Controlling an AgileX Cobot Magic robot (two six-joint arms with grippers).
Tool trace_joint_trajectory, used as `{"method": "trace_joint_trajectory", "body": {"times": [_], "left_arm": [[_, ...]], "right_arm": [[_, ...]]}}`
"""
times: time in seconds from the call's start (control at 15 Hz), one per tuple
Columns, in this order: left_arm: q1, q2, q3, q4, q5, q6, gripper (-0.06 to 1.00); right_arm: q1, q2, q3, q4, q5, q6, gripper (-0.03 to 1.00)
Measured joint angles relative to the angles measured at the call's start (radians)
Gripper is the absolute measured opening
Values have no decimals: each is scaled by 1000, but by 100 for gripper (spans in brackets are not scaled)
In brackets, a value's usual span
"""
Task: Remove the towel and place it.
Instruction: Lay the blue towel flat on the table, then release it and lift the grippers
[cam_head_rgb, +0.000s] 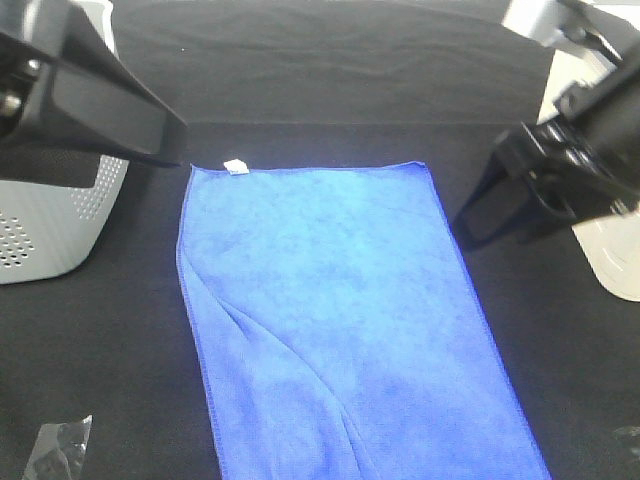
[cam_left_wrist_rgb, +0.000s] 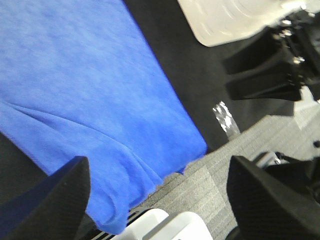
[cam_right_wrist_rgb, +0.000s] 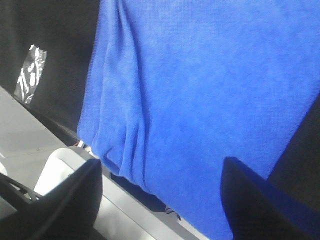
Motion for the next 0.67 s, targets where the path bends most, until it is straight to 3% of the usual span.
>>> {"method": "trace_joint_trajectory", "body": {"times": [0.13, 0.4, 0.67], "left_arm": [[70, 93, -22, -46, 17, 116, 73], [160, 311, -142, -50, 20, 242, 73], [242, 536, -355, -44, 25, 280, 73]], "right_arm": [[0, 93, -113, -10, 8, 14, 68], [-9, 309, -411, -10, 87, 20, 68], [-138, 533, -723, -8, 198, 67, 68]]}}
